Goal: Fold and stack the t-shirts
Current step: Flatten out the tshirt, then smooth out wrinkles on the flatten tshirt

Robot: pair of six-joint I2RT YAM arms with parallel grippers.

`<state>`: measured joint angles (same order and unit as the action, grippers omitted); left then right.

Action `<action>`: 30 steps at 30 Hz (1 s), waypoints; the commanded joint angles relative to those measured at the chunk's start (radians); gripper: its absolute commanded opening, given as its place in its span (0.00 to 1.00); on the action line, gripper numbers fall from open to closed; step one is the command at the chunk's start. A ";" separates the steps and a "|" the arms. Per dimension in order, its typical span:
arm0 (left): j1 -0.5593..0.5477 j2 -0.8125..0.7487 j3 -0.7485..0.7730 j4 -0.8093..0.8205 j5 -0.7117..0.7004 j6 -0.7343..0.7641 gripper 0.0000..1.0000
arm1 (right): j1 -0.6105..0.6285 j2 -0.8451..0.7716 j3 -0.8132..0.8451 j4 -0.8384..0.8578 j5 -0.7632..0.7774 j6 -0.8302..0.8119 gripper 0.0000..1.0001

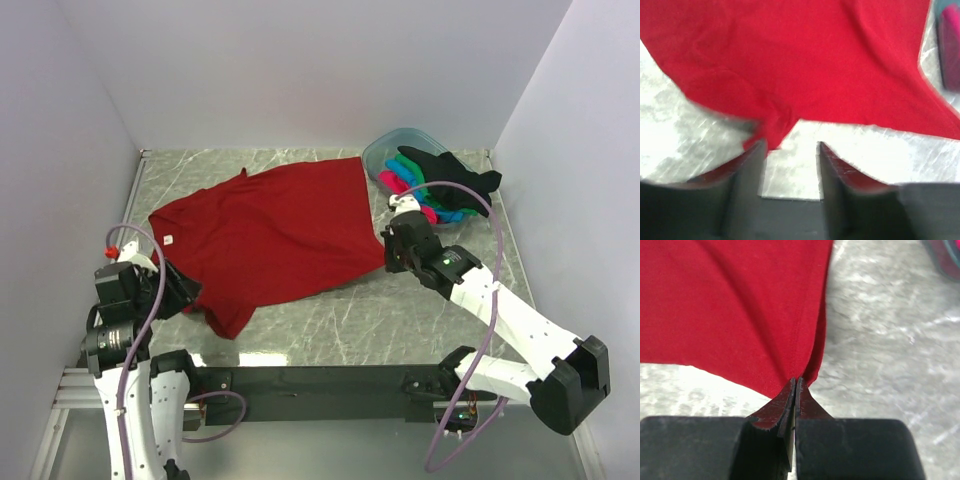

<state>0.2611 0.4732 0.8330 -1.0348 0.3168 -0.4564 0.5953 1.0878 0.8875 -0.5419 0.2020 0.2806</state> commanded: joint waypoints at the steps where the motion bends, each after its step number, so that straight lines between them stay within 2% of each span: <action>1: -0.014 -0.007 -0.002 -0.027 0.031 0.001 0.57 | -0.006 -0.014 0.001 -0.064 0.086 0.014 0.00; 2: -0.014 -0.010 -0.003 -0.022 0.033 -0.001 0.69 | -0.006 -0.012 0.007 -0.090 0.091 0.019 0.05; 3: -0.014 -0.013 -0.008 0.001 0.033 -0.001 0.75 | -0.006 -0.008 0.013 -0.101 0.100 0.022 0.17; 4: -0.014 -0.016 -0.018 0.013 0.027 -0.002 0.81 | -0.006 -0.008 0.025 -0.108 0.099 0.029 0.43; 5: -0.014 -0.012 -0.021 0.025 0.021 -0.005 0.92 | -0.005 -0.009 0.031 -0.115 0.094 0.029 0.51; 8: -0.014 0.033 -0.028 0.085 0.022 -0.016 0.95 | -0.006 -0.022 0.054 -0.093 0.044 0.022 0.62; 11: -0.014 0.090 -0.037 0.189 0.044 -0.044 0.96 | -0.006 -0.026 0.067 -0.038 -0.025 0.008 0.63; 16: -0.020 0.244 -0.032 0.382 0.033 -0.119 0.98 | -0.003 0.066 0.084 0.077 -0.170 -0.003 0.63; 17: -0.025 0.270 -0.032 0.459 0.012 -0.128 0.98 | -0.002 0.089 0.088 0.120 -0.214 -0.003 0.63; 20: -0.107 0.401 0.006 0.541 -0.073 -0.171 0.98 | 0.003 0.187 0.106 0.199 -0.286 -0.001 0.61; 21: -0.185 0.438 0.027 0.576 -0.173 -0.180 0.98 | 0.008 0.239 0.111 0.221 -0.330 0.002 0.60; 24: -0.291 0.600 0.133 0.633 -0.293 -0.199 0.99 | 0.023 0.338 0.139 0.281 -0.392 0.009 0.58; 30: -0.315 0.922 0.345 0.670 -0.403 -0.191 0.99 | 0.046 0.519 0.197 0.355 -0.389 0.029 0.55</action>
<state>-0.0502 1.3262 1.0962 -0.4431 0.0296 -0.6331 0.6277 1.5555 1.0260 -0.2775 -0.1616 0.2966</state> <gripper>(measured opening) 0.993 0.560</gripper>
